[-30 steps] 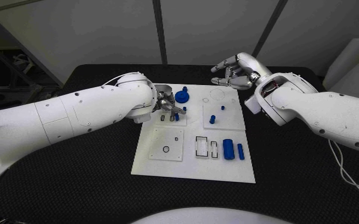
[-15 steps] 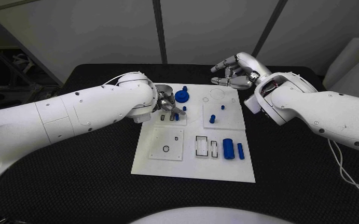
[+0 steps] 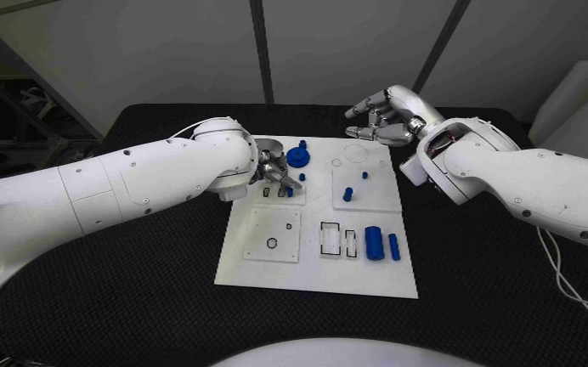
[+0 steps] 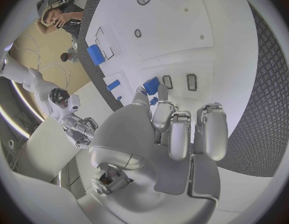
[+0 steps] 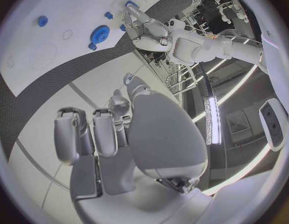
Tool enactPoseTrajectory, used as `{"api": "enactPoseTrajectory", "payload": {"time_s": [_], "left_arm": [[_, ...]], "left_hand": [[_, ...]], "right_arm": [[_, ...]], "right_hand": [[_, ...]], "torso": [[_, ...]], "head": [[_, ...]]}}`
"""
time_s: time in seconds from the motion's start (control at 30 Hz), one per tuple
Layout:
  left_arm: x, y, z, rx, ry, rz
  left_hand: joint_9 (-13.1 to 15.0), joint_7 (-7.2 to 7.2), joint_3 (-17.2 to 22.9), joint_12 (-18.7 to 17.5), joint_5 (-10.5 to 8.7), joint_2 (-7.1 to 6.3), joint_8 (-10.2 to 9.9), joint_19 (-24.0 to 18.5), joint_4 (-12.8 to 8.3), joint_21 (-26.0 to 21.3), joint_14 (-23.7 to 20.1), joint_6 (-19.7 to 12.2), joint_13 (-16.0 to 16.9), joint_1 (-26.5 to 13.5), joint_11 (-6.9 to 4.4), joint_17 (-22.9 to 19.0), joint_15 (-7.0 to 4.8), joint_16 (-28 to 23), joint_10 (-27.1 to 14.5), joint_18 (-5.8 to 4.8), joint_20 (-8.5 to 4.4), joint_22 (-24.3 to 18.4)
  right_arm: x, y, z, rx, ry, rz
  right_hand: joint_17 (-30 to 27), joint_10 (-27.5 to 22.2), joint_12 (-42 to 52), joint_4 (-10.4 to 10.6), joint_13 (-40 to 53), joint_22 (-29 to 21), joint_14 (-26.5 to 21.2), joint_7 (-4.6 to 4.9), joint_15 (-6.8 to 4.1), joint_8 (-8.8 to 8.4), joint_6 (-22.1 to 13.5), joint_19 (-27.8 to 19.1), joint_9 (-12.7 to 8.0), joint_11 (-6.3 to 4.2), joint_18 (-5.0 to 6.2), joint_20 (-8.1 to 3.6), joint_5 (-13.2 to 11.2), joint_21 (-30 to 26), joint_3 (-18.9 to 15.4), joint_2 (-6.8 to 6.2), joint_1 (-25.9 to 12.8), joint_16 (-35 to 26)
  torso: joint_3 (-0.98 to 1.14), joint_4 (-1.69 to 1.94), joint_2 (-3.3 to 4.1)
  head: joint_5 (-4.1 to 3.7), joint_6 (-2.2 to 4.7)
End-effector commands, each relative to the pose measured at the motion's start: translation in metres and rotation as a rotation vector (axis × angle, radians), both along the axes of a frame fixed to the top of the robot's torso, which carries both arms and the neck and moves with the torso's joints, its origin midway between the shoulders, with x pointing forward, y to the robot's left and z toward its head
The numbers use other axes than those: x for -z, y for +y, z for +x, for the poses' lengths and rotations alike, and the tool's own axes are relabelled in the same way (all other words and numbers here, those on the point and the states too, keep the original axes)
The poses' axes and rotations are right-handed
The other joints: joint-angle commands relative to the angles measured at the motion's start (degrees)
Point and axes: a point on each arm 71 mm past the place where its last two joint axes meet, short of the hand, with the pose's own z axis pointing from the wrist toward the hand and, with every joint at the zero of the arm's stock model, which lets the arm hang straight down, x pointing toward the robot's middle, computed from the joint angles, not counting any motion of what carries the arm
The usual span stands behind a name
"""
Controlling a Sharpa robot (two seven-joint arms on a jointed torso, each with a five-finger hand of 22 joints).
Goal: Assemble the parts on the task board
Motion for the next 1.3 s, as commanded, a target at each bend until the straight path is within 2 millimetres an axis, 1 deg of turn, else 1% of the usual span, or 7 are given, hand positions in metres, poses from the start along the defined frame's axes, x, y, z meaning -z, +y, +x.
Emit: {"api": "enactPoseTrajectory", "payload": {"time_s": [0.03,0.2,0.33,0.4,0.53,0.63,1.3], "left_arm": [[0.000,-0.001,-0.001,-0.001,0.019,-0.013],[0.000,-0.001,-0.002,-0.011,0.032,-0.036],[-0.001,0.001,-0.004,-0.022,0.042,-0.058],[-0.001,0.002,-0.005,-0.027,0.046,-0.068],[-0.002,0.006,-0.007,-0.043,0.046,-0.087],[-0.003,0.009,-0.009,-0.056,0.039,-0.098],[-0.013,0.018,-0.016,-0.091,-0.079,-0.122]], "left_hand": [[0.32,-0.23,1.59,-0.23,0.22,0.76,-0.22,0.21,-0.97,0.10,6.09,-0.53,-0.13,1.80,-0.54,15.08,-0.58,0.14,-0.18,-1.63,-0.34,3.11],[0.52,-0.42,6.52,-0.84,0.43,1.73,-1.20,0.07,-3.29,-0.03,6.09,-1.15,-0.36,5.22,-0.85,15.08,-0.92,0.14,-0.58,-1.59,-0.73,3.04],[1.01,-0.29,14.24,-1.65,0.67,0.33,-1.99,-0.25,-4.52,-0.32,6.09,-1.46,-0.78,5.72,-0.89,15.08,-0.81,0.14,-0.94,-1.51,-0.81,2.76],[1.67,0.00,19.15,-1.90,0.64,-1.05,-1.94,-0.32,-4.93,-0.40,6.09,-1.52,-0.87,4.95,-0.89,15.08,-0.72,0.14,-0.94,-1.48,-0.78,2.73],[5.53,0.27,39.24,-2.11,0.23,-8.59,-0.54,-0.31,-5.42,-0.55,6.09,-1.97,-0.89,-3.62,-0.67,15.08,-0.41,0.14,-0.53,-1.44,-0.59,2.95],[7.36,-0.02,45.03,-2.09,0.12,-10.23,0.35,-0.27,-6.99,-0.60,6.09,-2.14,-0.88,-6.48,-0.59,15.08,-0.58,0.14,-0.37,-1.48,-0.43,3.06],[10.05,-0.16,49.84,-1.98,-0.12,-11.58,1.52,-0.02,-9.46,-0.50,6.09,-2.72,-0.85,-9.37,-0.63,15.08,-0.65,0.14,-0.15,-1.55,-0.48,3.52]], "right_arm": [[-0.001,0.001,0.000,-0.007,0.003,0.000],[-0.001,0.001,0.000,-0.007,0.005,-0.002],[0.000,0.001,0.001,-0.007,0.010,-0.004],[0.000,0.001,0.001,-0.006,0.012,-0.005],[0.001,0.000,0.001,-0.006,0.017,-0.008],[0.001,0.000,0.002,-0.005,0.021,-0.011],[0.002,-0.002,0.003,-0.005,0.023,-0.015]], "right_hand": [[4.06,0.05,-0.17,0.10,-0.04,6.52,3.09,0.00,-0.37,0.20,0.34,-0.25,0.03,-0.14,1.01,-0.30,0.27,-0.32,0.13,0.32,-0.27,-0.20],[4.05,0.09,-0.12,0.08,-0.01,6.54,3.09,-0.01,-0.38,0.19,0.35,-0.22,0.03,-0.15,1.01,-0.31,0.39,-0.31,0.16,0.31,-0.24,-0.21],[4.05,0.09,-0.12,0.08,-0.01,6.54,3.09,-0.01,-0.38,0.19,0.35,-0.22,0.03,-0.15,1.01,-0.31,0.39,-0.31,0.16,0.31,-0.24,-0.21],[4.05,0.09,-0.12,0.08,-0.01,6.54,3.09,-0.01,-0.38,0.19,0.35,-0.22,0.03,-0.15,1.01,-0.31,0.39,-0.31,0.16,0.31,-0.24,-0.21],[3.95,0.01,-0.27,0.07,-0.14,6.47,3.07,-0.01,-0.39,0.18,0.34,-0.28,0.01,-0.16,1.02,-0.32,0.51,-0.36,0.19,0.29,-0.20,-0.30],[3.77,-0.10,-0.45,0.07,-0.31,6.27,3.03,0.00,-0.40,0.16,0.31,-0.45,0.00,-0.16,1.08,-0.33,0.55,-0.48,0.19,0.26,-0.22,-0.44],[3.60,-0.19,-0.61,0.27,-0.48,6.15,2.98,0.04,-0.38,0.04,0.16,-0.53,-0.07,-0.11,1.10,-0.35,0.54,-0.57,0.13,0.19,-0.50,-0.62]], "torso": [[-0.01,-0.01,0.01],[-0.03,0.01,0.03],[-0.01,0.01,0.06],[-0.04,0.04,0.05],[-0.02,0.07,0.00],[-0.01,0.09,0.02],[-0.03,0.03,0.06]], "head": [[-0.02,0.01],[-0.03,-0.05],[-0.08,-0.12],[-0.12,-0.14],[0.06,-0.32],[0.09,-0.30],[0.94,-0.16]]}}
